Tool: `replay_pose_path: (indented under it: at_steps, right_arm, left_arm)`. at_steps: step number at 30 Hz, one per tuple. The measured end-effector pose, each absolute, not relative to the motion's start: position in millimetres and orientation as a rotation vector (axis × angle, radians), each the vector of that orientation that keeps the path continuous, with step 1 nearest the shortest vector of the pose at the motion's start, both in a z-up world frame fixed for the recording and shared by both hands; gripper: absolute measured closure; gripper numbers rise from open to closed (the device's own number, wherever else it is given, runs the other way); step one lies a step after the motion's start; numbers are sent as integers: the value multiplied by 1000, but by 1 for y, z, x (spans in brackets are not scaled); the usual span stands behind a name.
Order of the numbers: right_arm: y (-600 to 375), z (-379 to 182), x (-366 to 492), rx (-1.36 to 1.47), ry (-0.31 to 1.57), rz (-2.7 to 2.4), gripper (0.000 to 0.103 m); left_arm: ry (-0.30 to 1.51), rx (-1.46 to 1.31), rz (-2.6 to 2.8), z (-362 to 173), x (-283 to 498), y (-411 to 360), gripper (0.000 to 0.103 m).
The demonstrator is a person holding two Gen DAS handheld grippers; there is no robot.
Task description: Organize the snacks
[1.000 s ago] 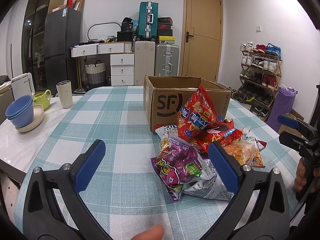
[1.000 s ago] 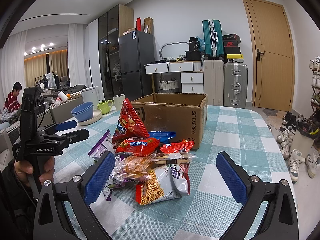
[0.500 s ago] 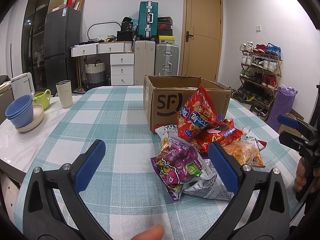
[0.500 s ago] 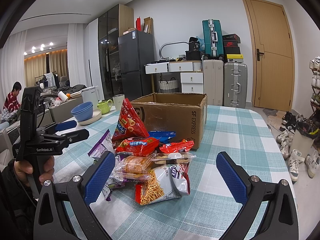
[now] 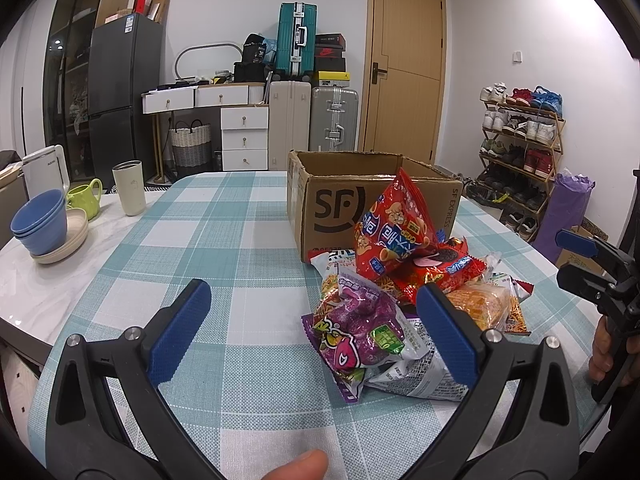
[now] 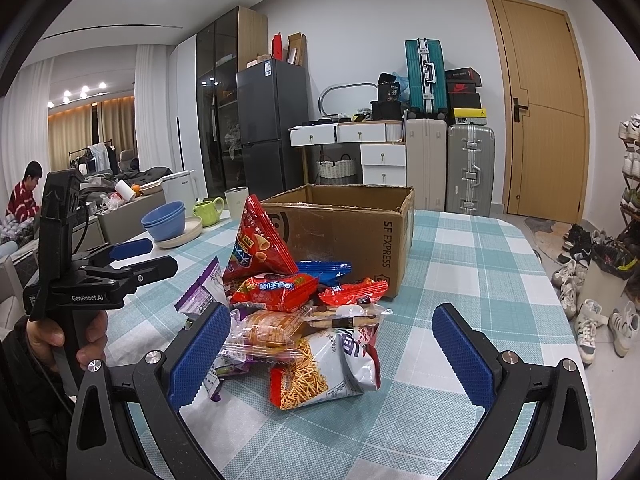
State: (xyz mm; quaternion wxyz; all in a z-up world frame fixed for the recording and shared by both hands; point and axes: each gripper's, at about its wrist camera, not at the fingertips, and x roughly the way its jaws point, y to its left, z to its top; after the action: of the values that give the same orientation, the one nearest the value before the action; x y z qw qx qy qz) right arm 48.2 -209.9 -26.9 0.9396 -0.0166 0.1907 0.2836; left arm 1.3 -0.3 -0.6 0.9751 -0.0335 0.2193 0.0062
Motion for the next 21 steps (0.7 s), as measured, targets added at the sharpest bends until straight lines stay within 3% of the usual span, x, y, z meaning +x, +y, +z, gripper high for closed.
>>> replay_pose_path:
  at_steps: [21]
  right_arm:
    - [-207,-32,57,-53,431,548,0]
  left_arm:
    - [444,-65,13,0,2,-1,1]
